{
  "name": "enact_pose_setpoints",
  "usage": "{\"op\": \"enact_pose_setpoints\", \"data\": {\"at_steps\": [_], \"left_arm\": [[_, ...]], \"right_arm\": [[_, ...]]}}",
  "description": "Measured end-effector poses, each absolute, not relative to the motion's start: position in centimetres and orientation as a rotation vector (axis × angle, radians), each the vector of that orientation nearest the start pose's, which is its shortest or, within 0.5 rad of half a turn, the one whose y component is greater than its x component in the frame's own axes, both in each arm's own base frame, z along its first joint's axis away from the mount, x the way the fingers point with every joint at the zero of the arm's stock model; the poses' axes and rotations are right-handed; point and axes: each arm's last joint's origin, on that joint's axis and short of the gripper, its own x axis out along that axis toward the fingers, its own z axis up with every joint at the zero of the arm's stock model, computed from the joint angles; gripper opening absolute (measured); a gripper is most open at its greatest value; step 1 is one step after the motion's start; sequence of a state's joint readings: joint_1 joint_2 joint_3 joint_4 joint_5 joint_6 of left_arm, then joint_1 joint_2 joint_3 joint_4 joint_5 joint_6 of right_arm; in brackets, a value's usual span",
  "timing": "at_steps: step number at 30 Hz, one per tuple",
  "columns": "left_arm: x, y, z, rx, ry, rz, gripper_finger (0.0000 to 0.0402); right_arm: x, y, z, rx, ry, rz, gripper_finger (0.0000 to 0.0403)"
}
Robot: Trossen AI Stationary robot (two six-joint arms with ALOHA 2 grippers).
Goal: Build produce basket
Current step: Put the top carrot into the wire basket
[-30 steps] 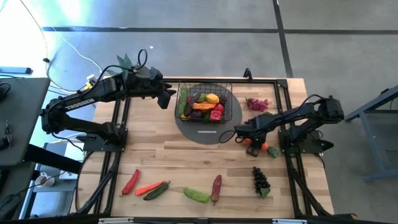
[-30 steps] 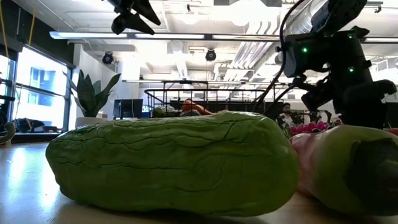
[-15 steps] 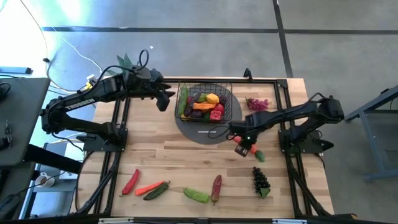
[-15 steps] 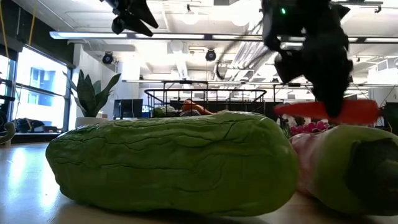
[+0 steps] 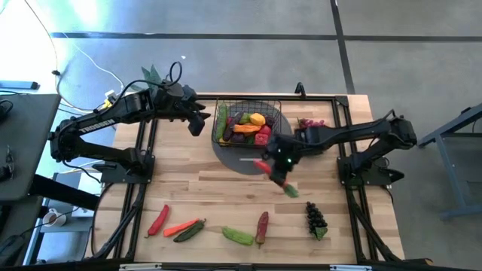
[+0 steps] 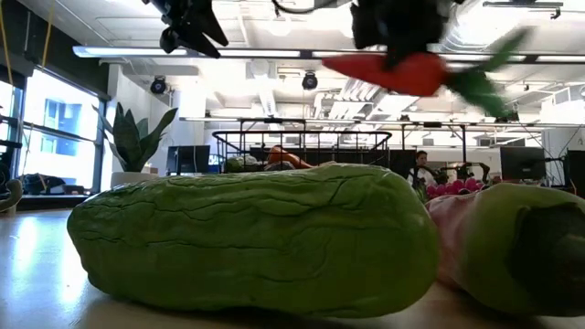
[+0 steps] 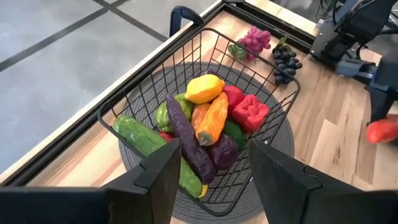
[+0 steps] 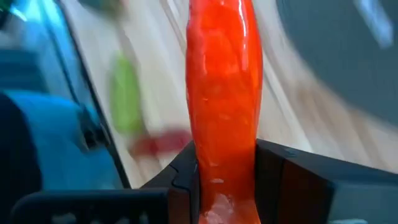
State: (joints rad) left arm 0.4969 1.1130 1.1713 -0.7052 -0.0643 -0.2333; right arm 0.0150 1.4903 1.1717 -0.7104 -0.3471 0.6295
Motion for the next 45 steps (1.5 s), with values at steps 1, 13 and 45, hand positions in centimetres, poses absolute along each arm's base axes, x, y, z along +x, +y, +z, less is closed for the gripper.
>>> {"op": "enact_pose_setpoints", "data": {"at_steps": [1, 13, 45], "left_arm": [[19.4, 10.7, 35.6, -0.368, 0.579, 0.617, 0.0177], [18.6, 10.3, 34.6, -0.436, 0.698, 0.641, 0.0177], [18.2, 10.0, 34.1, -0.45, 0.77, 0.637, 0.0177]], "right_arm": [[30.3, 1.2, 26.9, 0.736, 1.05, 0.003, 0.0073], [33.0, -3.1, 29.8, 0.749, 0.573, -0.118, 0.0073], [39.1, -9.8, 25.1, 0.855, 0.058, -0.515, 0.0075]]}}
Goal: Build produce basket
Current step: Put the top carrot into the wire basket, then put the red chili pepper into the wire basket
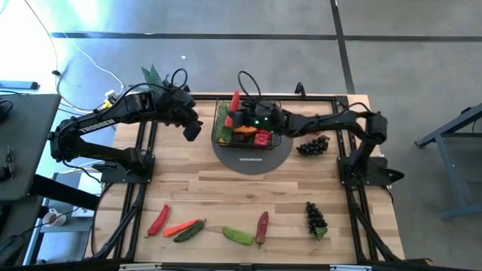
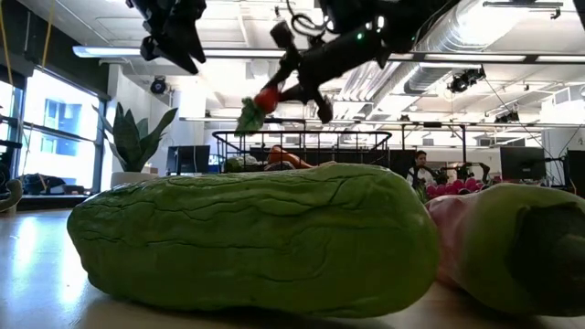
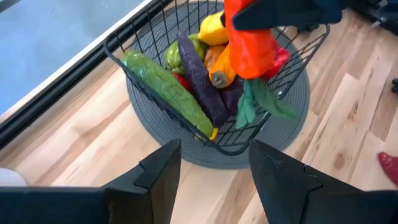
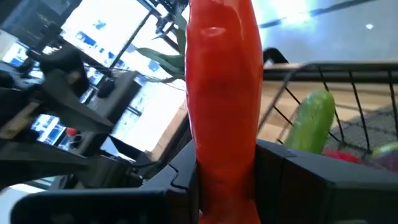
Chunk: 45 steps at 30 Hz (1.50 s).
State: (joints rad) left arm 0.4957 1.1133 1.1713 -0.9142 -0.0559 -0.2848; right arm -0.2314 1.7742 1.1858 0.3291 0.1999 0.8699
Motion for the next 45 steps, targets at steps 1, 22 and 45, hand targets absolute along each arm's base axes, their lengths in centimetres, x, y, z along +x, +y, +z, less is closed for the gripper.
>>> {"op": "enact_pose_setpoints", "data": {"at_steps": [1, 22, 45], "left_arm": [[18.2, 10.0, 34.1, -0.451, 0.778, 0.638, 0.0177], [18.0, 9.9, 33.9, -0.406, 0.822, 0.616, 0.0189], [17.8, 7.4, 33.1, -0.577, 0.958, 0.492, 0.0237]], "right_arm": [[39.3, -9.8, 24.7, 0.865, 0.064, -0.516, 0.0075], [40.0, -10.5, 22.3, 0.939, 0.121, -0.514, 0.0184], [37.4, -10.4, 27.9, 0.851, 0.11, -0.334, 0.0195]]}}
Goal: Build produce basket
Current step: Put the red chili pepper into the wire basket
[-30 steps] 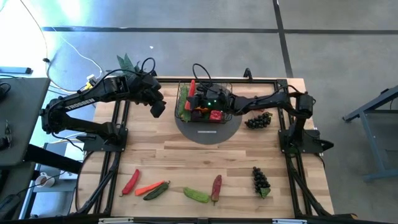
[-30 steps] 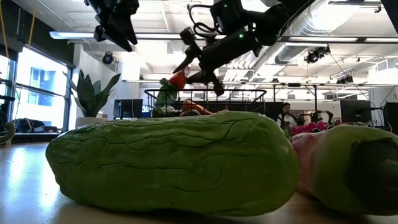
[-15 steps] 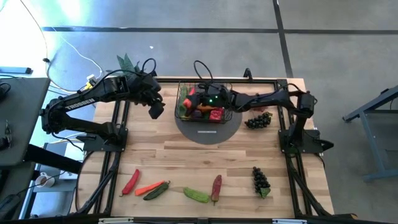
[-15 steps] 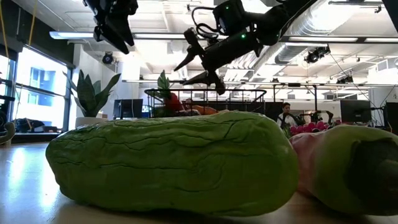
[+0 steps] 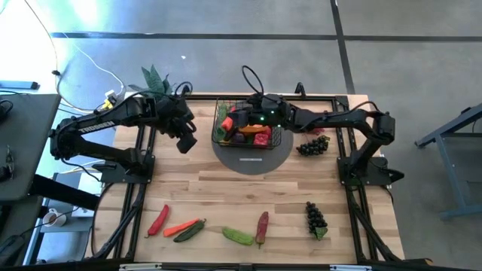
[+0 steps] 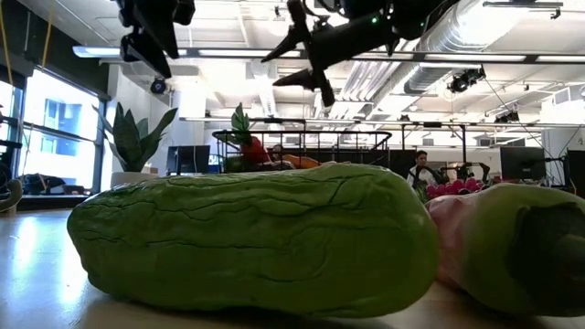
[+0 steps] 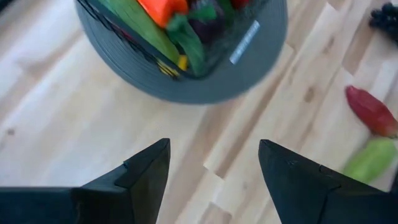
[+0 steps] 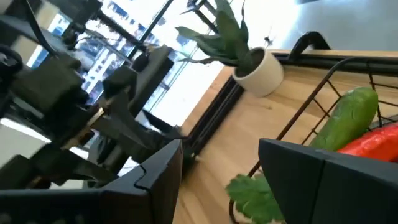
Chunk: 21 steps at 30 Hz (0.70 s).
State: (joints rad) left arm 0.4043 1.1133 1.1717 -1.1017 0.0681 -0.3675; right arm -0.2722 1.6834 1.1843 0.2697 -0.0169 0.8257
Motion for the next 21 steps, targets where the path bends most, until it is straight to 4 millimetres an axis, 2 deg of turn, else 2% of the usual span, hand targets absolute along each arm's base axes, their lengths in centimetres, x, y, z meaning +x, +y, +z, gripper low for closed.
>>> {"op": "enact_pose_setpoints", "data": {"at_steps": [7, 15, 21], "left_arm": [[18.7, 4.1, 32.1, -0.6, 1.038, 0.394, 0.0237], [18.9, -0.7, 30.6, -0.622, 1.138, 0.296, 0.0237], [18.4, -3.9, 29.4, -0.582, 1.207, 0.221, 0.0237]], "right_arm": [[36.1, -10.0, 29.6, 0.827, 0.159, -0.227, 0.0195], [34.1, -9.4, 30.9, 0.752, 0.243, -0.234, 0.0195], [33.3, -9.2, 31.2, 0.722, 0.297, -0.243, 0.0195]]}}
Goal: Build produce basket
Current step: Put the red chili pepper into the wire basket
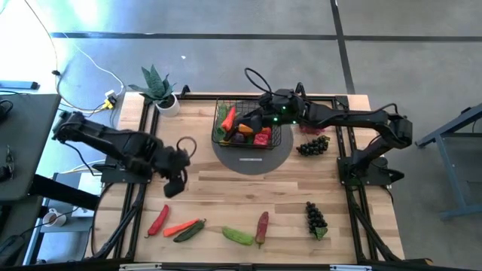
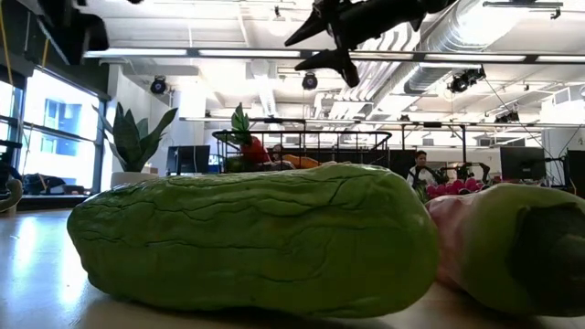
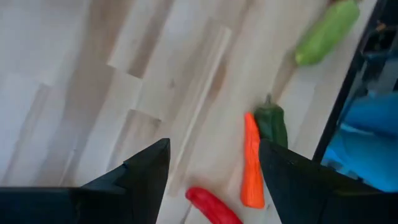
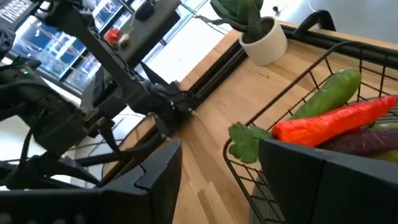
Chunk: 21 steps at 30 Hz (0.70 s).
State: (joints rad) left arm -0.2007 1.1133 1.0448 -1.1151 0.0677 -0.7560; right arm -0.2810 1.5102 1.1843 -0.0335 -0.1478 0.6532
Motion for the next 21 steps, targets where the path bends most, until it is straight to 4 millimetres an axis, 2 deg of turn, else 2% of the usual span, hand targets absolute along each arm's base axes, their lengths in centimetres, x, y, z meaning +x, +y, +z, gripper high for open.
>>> {"op": "enact_pose_setpoints", "data": {"at_steps": [8, 11, 21], "left_arm": [[17.5, -7.9, 27.9, -0.561, 1.219, 0.174, 0.0237], [17.1, -8.9, 27.3, -0.587, 1.246, 0.211, 0.0237], [15.2, -11.0, 24.6, -0.945, 1.372, 0.514, 0.0237]], "right_arm": [[33.3, -9.1, 31.1, 0.696, 0.319, -0.221, 0.0195], [33.2, -9.1, 31.1, 0.692, 0.321, -0.219, 0.0195], [33.2, -9.1, 30.8, 0.674, 0.345, -0.221, 0.0195]]}}
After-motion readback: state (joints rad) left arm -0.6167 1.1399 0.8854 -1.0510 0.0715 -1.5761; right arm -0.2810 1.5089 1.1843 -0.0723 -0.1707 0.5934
